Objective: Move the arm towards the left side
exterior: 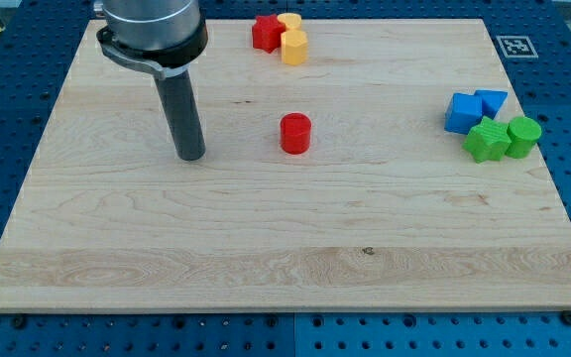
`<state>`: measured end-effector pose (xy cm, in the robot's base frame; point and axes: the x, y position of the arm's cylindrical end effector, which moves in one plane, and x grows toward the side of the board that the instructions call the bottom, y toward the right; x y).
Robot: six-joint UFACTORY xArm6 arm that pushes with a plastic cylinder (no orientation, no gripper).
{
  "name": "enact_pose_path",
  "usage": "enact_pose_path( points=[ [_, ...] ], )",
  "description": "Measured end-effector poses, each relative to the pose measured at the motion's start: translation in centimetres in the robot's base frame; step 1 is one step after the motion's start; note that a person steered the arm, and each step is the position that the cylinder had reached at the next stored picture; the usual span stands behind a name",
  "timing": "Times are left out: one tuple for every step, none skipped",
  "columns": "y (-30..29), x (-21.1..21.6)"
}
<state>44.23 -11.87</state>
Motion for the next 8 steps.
enact_pose_path(
  points=[
    [-0.4, -0.5],
    [-0.8, -0.5],
    [-1.4, -0.5],
    [-2.2, -0.5],
    [-3.9, -0.5],
    [-4.8, -0.5],
    [-5.7, -1.4],
    [-6.4, -2.2]
  ],
)
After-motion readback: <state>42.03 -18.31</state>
